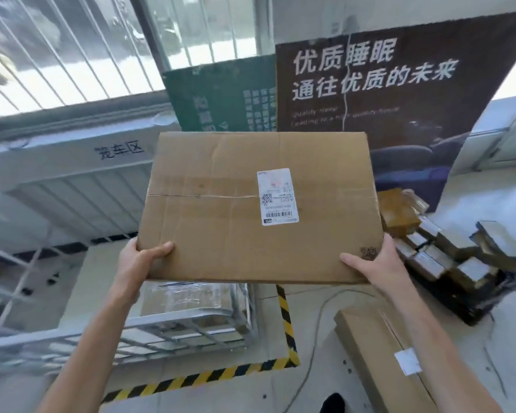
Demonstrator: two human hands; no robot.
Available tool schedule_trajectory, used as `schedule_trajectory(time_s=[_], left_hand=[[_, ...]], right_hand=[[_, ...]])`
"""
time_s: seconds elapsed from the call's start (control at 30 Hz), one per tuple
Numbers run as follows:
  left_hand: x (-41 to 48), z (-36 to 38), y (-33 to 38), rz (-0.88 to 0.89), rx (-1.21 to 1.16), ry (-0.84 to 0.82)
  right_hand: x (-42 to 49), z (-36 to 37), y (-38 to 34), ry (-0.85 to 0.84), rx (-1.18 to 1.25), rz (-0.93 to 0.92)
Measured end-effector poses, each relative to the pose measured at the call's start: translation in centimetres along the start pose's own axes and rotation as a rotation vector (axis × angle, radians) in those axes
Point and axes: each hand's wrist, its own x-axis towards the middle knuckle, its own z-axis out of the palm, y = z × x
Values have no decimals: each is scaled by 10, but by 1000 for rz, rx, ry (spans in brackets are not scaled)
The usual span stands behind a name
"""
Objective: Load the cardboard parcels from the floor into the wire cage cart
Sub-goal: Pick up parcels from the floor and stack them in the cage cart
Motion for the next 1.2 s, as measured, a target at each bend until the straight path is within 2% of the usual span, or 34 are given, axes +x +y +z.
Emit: schedule_trajectory(time_s=[0.27,0.5,0.83,1.2], left_hand=[[16,-194,-23,-25,-62,163],[43,-285,-43,-29,-64,233],[111,-319,-62,-95,-69,240],[289,-294,-73,-164,27,208]], right_hand=[[-45,165,-94,-148,1,-156],[-66,254,-145,-175,1,-205],[-37,323,-184,-178,-89,-170],[99,422,-215,-214,-169,-95]])
